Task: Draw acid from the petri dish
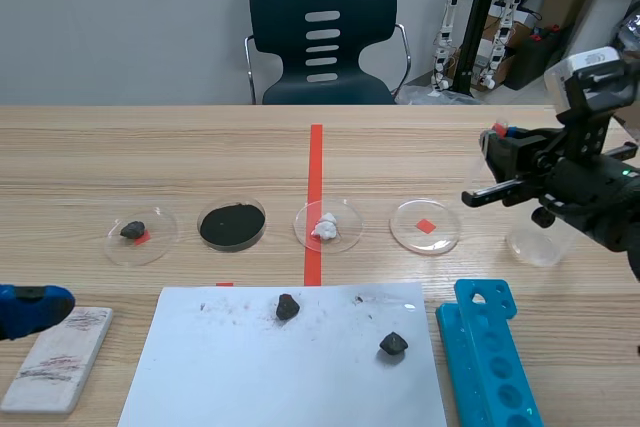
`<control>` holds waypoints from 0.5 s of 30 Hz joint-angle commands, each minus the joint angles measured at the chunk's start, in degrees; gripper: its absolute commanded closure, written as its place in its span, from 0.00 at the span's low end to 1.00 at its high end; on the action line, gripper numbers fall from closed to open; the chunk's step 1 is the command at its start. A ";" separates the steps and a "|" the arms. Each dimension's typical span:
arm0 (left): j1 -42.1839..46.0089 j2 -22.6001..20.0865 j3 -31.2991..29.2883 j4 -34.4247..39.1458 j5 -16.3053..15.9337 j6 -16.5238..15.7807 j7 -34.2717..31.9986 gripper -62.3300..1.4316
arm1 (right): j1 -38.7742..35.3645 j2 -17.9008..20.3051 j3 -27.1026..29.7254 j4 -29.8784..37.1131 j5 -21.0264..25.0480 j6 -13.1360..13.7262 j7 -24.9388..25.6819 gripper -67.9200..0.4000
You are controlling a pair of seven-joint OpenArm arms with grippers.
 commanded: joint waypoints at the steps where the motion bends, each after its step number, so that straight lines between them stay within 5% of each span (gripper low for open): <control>1: 0.31 -0.20 0.11 0.39 -0.39 -0.09 -0.79 0.00 | 1.25 -0.15 0.11 0.20 0.28 0.07 0.85 0.98; 15: 0.31 -0.20 0.11 0.39 -0.39 -0.09 -0.81 0.00 | 1.25 -2.75 0.13 -3.54 -3.87 0.17 3.41 0.98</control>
